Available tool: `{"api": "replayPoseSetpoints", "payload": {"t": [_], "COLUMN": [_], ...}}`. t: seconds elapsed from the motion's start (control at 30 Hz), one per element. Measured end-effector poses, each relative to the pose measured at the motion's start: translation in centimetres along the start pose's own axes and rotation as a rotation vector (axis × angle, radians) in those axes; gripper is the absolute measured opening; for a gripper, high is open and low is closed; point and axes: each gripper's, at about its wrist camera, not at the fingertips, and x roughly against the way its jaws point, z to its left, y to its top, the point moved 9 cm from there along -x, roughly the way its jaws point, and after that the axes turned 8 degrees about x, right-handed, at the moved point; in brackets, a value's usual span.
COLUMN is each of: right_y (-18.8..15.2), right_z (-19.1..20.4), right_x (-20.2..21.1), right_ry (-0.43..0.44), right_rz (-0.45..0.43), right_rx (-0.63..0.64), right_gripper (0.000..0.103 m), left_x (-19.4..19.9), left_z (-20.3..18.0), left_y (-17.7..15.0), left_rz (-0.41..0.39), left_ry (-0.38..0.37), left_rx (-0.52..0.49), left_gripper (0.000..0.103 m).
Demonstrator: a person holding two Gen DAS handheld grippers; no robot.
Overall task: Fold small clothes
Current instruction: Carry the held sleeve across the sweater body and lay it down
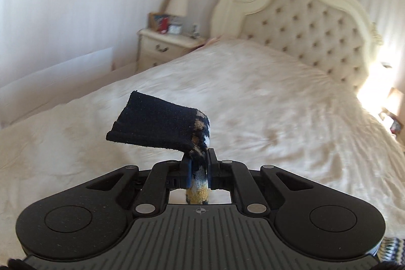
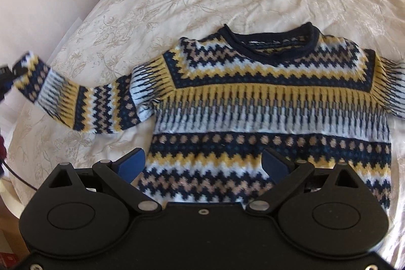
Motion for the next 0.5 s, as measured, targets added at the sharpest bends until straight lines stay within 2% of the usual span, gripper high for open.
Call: {"api": "replayPoseSetpoints", "payload": {"t": [0.13, 0.23, 0.37, 0.5], "right_y": [-1.2, -1.9, -2.7, -3.8], "right_z": [-3.8, -7.0, -11.2, -15.1], "right_x": [1.2, 2.2, 3.3, 4.3], "right_ry": [0.037, 0.049, 0.051, 0.031], "right_rz": [0.01, 0.003, -0.005, -0.008], "right_rx": [-0.027, -0.051, -0.059, -0.07], "right_gripper": [0.098, 0.098, 0.098, 0.098], "left_x": [0.4, 0.0, -1.2, -2.6], "left_z": [-7.7, -13.5, -20.2, -25.9], "left_y": [-1.0, -3.1, -7.5, -13.3], "left_rz": [-0.02, -0.018, 0.031, 0.115], "left_ry": [-0.062, -0.108, -0.171, -0.228], "left_rx": [-0.057, -0.112, -0.161, -0.238], "left_gripper": [0.01, 0.01, 0.01, 0.01]}}
